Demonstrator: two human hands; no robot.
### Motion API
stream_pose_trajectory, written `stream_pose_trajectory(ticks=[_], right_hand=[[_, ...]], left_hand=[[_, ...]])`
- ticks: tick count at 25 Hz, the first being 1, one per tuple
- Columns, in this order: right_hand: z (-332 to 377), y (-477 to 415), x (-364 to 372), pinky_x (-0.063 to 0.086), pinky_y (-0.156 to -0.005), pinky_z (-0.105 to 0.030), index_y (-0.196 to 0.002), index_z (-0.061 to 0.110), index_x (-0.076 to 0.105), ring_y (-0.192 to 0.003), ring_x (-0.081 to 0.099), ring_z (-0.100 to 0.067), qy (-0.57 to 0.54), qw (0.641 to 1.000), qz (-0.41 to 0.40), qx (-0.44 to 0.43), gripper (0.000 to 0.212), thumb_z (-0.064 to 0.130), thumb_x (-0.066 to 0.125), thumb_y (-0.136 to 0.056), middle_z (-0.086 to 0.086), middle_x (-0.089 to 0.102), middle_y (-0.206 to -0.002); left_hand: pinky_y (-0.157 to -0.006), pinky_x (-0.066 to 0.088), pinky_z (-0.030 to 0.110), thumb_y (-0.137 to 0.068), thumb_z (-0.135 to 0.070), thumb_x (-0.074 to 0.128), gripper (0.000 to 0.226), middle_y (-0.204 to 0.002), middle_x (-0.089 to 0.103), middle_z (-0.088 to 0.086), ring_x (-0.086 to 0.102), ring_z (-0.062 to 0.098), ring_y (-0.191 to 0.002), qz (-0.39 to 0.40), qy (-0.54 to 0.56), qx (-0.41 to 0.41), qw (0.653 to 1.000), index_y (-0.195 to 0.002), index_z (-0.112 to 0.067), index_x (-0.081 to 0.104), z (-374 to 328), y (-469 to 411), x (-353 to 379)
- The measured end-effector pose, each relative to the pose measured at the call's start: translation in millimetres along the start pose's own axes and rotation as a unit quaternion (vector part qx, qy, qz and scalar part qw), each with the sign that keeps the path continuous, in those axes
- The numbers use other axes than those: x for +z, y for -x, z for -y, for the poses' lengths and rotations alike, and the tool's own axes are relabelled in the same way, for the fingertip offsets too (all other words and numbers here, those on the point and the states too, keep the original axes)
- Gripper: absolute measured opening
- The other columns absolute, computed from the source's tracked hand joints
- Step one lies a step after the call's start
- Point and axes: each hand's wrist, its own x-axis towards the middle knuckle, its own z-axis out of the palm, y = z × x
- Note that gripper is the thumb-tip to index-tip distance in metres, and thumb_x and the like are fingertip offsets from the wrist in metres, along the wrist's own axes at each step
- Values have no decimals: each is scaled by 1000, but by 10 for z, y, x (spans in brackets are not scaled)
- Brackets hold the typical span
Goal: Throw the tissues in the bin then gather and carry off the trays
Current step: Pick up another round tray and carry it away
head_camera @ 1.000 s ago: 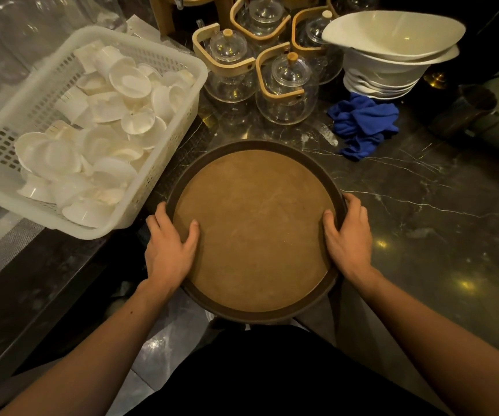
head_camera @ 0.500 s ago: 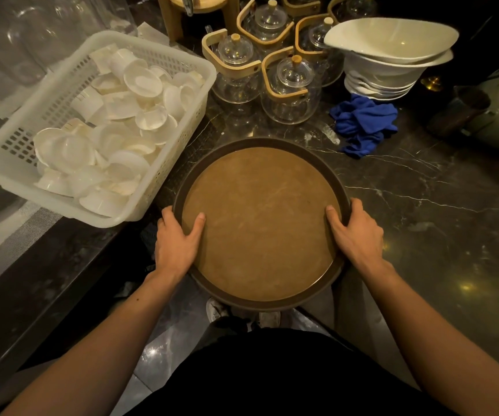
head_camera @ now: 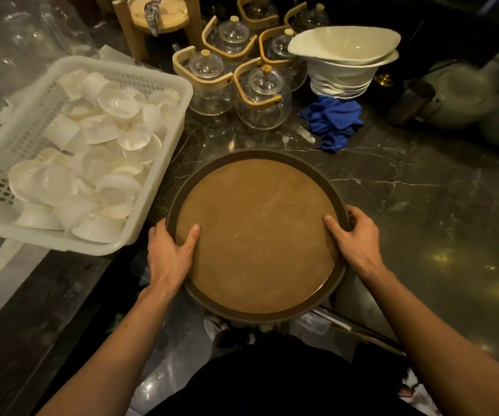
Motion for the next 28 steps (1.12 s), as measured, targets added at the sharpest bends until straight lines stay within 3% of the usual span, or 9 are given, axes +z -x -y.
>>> stream_pose_trajectory(ticks=[6,10,14,16,20,25,28], right_hand=[[157,210,-248,45,-95,-31,-139,18,48,-111,54,-9,-50,997,-63,3,59,37,68,-87,0,59,-129],[305,304,-545,51,-92,-32,-134,21,55,-102,61,-5,-90,990,-108,-17,51,27,70,-86,7,63,-116],[400,394,-818,45,-76,-18,-135,21,53,-86,54,6,-118,986,-108,-43,51,23,68,-87,9,58,-111],[424,442,-931,46,-73,-19,-135,21,54,-86,54,7,-132,984,-103,-62,51,24,69,-86,10,58,-110],[498,528,-1208,55,-86,-36,-131,21,57,-95,61,-3,-169,977,-81,-99,48,23,70,-85,7,63,-111],[670,707,-1551,54,-80,-30,-131,22,56,-94,60,-2,-190,966,-37,-170,46,21,68,-87,16,60,-102],[900,890,-1595,51,-78,-25,-127,27,58,-88,57,3,-192,956,12,-220,42,23,68,-86,24,57,-94]], left_hand=[[-96,47,43,-79,-58,66,71,-123,57,12,56,29,-112,0,30,64,998,-130,-12,52,-275,-14,-168],[-93,48,40,-77,-55,71,66,-120,59,10,57,27,-109,-17,54,101,993,-126,-14,56,-532,162,-308],[-95,50,47,-72,-60,71,68,-120,62,7,59,25,-111,-40,87,122,988,-125,-19,57,-747,432,-531],[-93,51,47,-72,-57,72,65,-119,62,7,59,25,-109,-61,86,129,986,-124,-20,57,-882,598,-660],[-85,50,38,-76,-40,78,54,-113,62,1,59,22,-101,-109,93,125,982,-121,-16,60,-1185,1075,-908],[-88,54,50,-73,-41,81,60,-115,67,5,64,26,-102,-158,124,86,976,-124,-19,60,-1319,1768,-1208],[-89,54,49,-74,-39,81,60,-117,67,2,64,24,-103,-216,135,58,965,-126,-21,59,-1244,2295,-1450]])
